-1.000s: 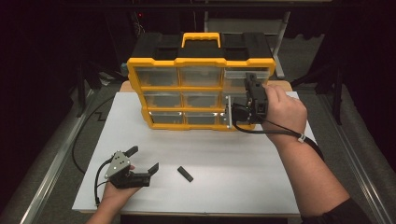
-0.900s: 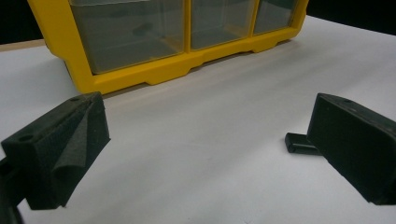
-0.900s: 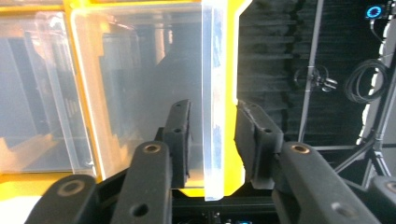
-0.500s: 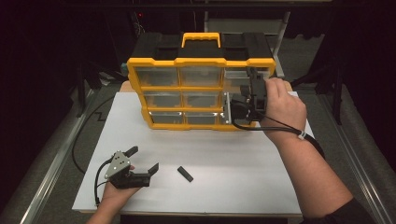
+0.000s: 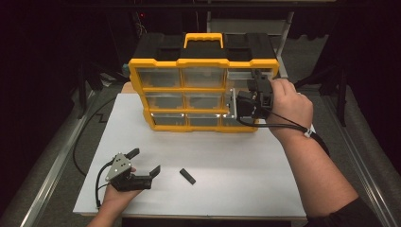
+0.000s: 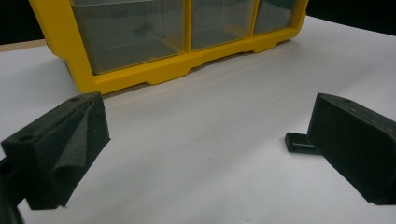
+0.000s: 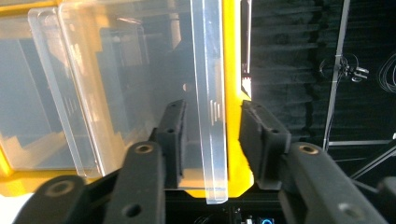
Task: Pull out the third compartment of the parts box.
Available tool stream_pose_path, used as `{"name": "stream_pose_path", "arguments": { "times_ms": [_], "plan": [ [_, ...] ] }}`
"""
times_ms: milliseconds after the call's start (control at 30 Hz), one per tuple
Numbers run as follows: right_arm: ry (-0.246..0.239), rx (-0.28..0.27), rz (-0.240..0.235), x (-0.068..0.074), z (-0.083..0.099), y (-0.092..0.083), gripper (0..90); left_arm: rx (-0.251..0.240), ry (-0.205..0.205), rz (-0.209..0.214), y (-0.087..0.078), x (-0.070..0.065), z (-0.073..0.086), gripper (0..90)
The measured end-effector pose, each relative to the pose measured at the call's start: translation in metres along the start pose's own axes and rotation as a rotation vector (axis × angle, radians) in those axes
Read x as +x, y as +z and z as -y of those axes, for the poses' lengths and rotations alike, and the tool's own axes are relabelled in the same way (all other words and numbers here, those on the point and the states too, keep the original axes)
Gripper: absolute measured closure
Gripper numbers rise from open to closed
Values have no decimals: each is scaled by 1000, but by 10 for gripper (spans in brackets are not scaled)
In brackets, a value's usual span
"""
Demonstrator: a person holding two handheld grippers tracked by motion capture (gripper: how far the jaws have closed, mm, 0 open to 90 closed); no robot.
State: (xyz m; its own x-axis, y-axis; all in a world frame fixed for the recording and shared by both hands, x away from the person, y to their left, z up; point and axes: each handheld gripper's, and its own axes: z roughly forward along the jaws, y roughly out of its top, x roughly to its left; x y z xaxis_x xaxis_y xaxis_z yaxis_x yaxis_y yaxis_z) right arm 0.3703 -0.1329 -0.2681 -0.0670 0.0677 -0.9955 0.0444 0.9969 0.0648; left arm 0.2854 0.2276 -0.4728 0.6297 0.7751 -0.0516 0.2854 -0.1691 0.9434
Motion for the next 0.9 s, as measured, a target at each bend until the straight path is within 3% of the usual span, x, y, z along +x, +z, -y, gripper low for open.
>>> {"name": "stream_pose_path", "arguments": {
  "times_ms": [300, 533, 900],
  "plan": [
    [-32, 3, 22, 2, 1, 0, 774, -1, 2, 1, -1, 0, 0, 3],
    [-40, 5, 27, 3, 0, -3, 781, 1, 4, 1, -1, 0, 0, 3],
    [-51, -21, 52, 9, 2, -26, 783, 0, 5, 4, 0, 0, 0, 3]
  ]
}}
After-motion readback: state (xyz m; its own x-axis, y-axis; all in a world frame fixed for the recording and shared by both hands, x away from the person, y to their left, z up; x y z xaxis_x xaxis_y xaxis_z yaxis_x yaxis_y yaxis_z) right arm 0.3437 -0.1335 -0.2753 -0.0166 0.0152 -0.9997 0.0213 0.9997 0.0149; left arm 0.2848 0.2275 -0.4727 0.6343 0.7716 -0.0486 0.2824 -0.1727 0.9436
